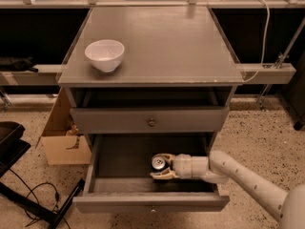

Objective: Place pepsi can into middle drawer

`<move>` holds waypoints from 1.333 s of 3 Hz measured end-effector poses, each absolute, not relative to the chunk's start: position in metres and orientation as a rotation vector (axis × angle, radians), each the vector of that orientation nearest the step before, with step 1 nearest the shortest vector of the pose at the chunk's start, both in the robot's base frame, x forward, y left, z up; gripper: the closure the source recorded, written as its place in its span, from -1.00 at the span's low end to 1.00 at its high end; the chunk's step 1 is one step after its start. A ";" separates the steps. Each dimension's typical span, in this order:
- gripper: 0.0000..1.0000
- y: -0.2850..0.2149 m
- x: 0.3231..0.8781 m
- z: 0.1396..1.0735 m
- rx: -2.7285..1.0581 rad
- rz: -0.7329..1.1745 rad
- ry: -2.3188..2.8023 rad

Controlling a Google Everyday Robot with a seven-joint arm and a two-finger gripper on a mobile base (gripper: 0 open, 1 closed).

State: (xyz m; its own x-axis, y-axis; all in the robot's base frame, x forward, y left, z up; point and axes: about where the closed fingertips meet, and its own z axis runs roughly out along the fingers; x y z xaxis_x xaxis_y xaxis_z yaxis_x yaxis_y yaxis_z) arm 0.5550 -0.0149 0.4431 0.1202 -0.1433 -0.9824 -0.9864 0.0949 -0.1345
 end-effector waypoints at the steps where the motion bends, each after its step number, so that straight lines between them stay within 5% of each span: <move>1: 0.00 -0.014 0.554 0.440 -1.287 0.970 1.272; 3: -0.92 -0.014 0.554 0.440 -1.287 0.970 1.272; 4: -1.00 -0.014 0.554 0.440 -1.287 0.970 1.271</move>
Offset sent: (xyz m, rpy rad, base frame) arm -0.0006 0.0006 -0.0032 -0.0064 0.0080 -0.0038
